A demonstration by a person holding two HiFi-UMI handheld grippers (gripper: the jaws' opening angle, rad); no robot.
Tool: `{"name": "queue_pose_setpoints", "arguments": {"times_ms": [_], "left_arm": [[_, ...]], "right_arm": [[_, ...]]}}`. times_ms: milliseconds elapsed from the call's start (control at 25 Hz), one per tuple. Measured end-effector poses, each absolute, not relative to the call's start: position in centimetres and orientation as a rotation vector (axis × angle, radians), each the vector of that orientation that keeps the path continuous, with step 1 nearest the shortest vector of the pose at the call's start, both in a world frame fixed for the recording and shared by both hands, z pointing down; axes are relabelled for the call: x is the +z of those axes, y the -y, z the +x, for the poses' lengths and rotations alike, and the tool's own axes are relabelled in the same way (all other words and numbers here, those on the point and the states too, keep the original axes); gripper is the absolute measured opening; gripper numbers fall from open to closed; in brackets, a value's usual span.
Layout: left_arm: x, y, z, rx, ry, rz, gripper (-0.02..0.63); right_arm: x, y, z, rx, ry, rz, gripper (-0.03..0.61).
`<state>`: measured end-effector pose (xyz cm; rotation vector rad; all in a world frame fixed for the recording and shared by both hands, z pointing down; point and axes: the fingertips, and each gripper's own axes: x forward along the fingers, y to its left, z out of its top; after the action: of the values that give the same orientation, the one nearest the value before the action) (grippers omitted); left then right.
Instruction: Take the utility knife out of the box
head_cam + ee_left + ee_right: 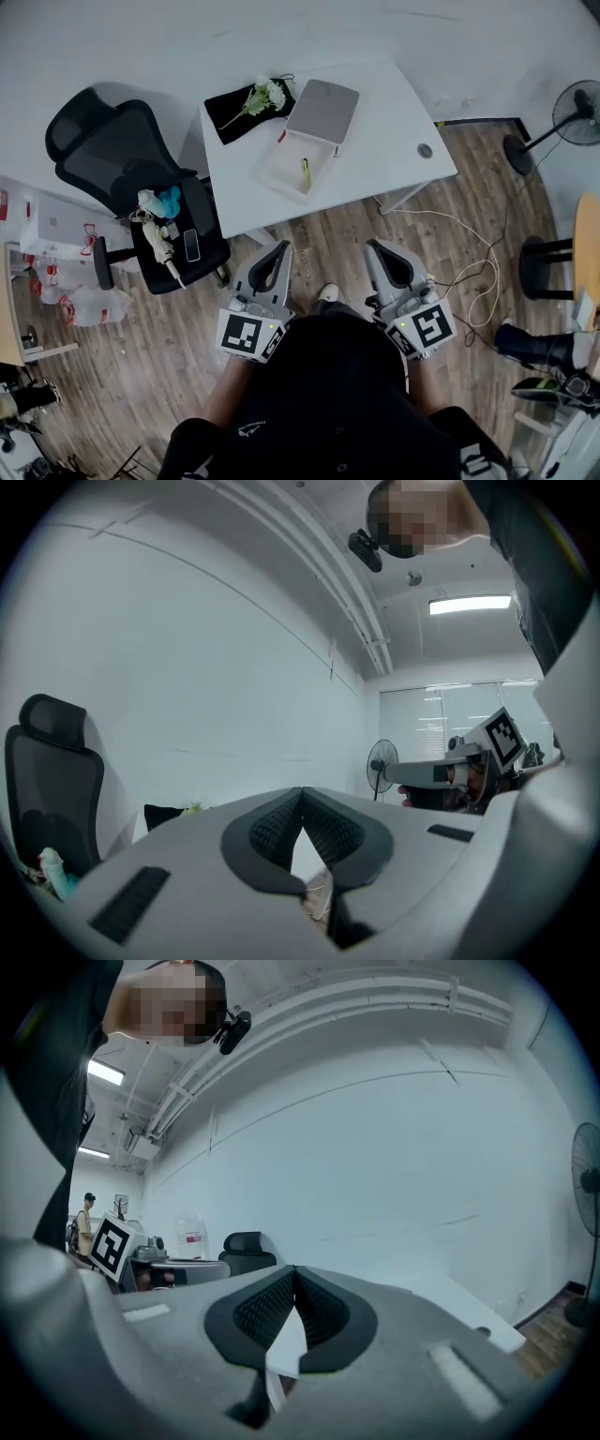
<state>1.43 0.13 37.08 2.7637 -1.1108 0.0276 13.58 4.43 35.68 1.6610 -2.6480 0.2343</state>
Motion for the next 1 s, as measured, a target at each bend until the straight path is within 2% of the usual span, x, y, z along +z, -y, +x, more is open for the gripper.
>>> {"name": "queue_pose_setpoints", "arguments": {"times_ms": [320,1000], "left_arm": [[39.0,1.3,3.5,0.068,1.128,2.708,0.005],[43.6,12.5,6.4,0.145,1.097,2.625,0.005]], "right_arm": [[36.4,-2.4,14.7,0.251,2.678,1.590,0.003],[36.3,7.8,18.2,0.283,2.619,1.618,0.005]]}}
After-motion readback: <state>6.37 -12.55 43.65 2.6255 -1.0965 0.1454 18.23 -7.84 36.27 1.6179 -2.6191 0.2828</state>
